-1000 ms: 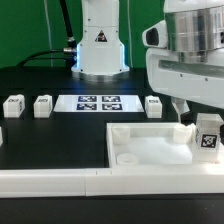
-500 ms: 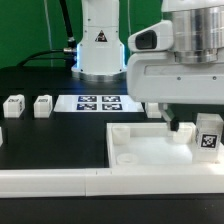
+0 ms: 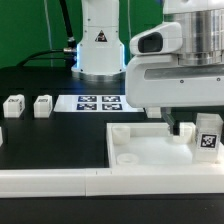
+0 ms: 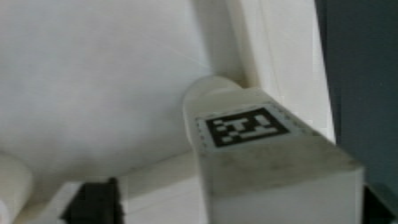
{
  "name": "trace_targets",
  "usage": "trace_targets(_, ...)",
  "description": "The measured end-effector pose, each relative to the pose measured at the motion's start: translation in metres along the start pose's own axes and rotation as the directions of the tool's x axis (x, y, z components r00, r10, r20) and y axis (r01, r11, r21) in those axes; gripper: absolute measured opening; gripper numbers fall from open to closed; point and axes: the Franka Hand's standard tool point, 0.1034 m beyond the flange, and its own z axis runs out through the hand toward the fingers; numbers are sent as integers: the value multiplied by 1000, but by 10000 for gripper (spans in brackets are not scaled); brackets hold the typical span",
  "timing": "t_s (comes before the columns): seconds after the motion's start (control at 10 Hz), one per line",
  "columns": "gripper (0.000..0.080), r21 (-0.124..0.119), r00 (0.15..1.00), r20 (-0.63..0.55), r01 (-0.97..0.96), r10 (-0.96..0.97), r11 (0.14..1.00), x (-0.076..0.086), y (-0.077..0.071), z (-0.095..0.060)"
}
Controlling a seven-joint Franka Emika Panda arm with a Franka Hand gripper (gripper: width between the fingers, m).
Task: Assemble square table
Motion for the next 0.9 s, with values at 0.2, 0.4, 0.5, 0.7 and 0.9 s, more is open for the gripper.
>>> trace_targets(0.2, 288, 3, 983, 1, -181, 181, 983, 0, -1, 0)
trace_targets(0.4, 288, 2, 942, 2, -336, 336, 942, -1, -2, 1)
trace_targets(0.5, 288, -4, 897, 4, -442, 442, 897, -2, -2, 1)
trace_targets(0.7, 288, -23, 696, 8, -718, 718, 696, -3, -4, 0)
trace_targets(0.9, 290, 1, 394, 25, -919, 919, 394, -3, -1, 2)
